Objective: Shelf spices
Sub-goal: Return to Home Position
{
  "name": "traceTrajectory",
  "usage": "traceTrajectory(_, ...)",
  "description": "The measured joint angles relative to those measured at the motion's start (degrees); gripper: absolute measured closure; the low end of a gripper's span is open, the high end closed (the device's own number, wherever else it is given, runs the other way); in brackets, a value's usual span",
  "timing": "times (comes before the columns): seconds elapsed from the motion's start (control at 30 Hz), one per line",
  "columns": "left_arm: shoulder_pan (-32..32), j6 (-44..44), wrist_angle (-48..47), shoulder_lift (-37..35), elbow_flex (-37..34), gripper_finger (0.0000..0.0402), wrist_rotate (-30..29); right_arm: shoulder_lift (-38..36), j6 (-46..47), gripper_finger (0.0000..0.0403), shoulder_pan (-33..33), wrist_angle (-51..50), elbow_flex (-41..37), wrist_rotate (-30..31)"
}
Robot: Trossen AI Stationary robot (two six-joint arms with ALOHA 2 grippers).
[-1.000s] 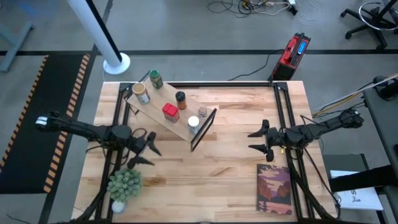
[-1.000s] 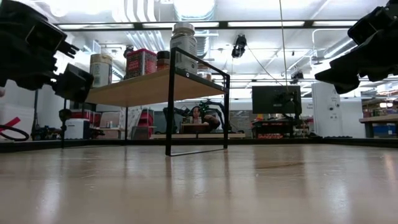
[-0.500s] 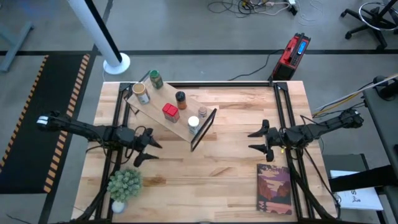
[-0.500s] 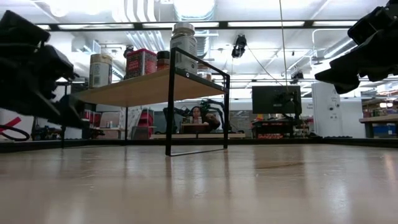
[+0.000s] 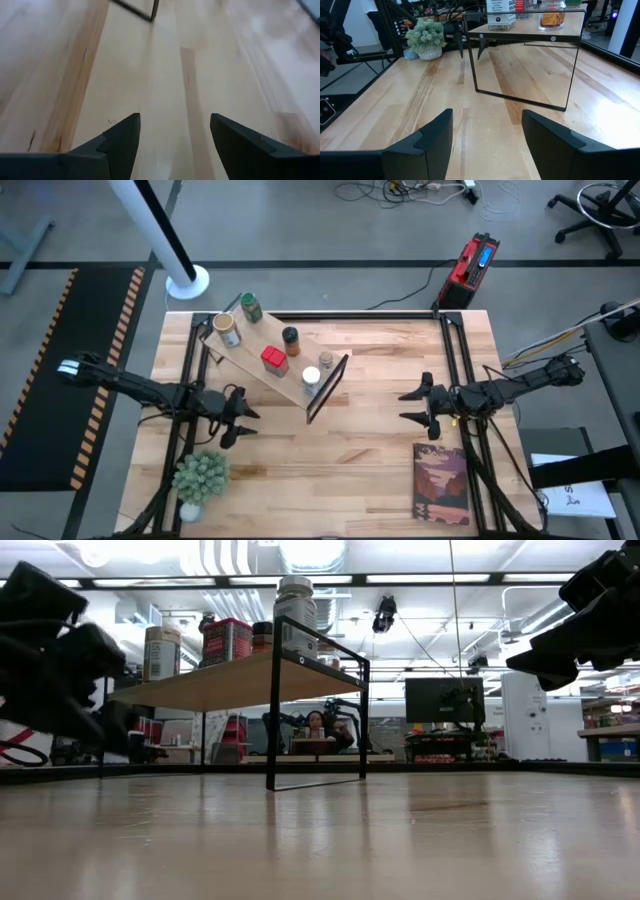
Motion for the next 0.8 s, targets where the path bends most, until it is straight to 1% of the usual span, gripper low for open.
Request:
traceTrajectory(0.17, 0.08, 0.00, 5.23, -1.28, 0.00, 0.0172, -0.83, 0.00, 0.00, 0.0190, 0.00, 0.00, 0.00, 0.00)
traceTrajectory(0.3, 0.17, 0.00, 5.66, -4.13, 0.00, 0.0167, -0.90, 0.00, 0.00, 0.0190, 0.00, 0.00, 0.00, -0.01)
traceTrajectory(0.53, 0.20, 0.00, 5.65, -11.50, 0.00, 0.0158, -0.90, -0.02, 0.02, 0.0190, 0.00, 0.00, 0.00, 0.00)
traceTrajectory(0.8, 0.20, 0.00, 11.23, -20.07, 0.00, 0.0153, -0.89, -0.01, 0.00, 0.0190, 0.00, 0.01, 0.00, 0.00)
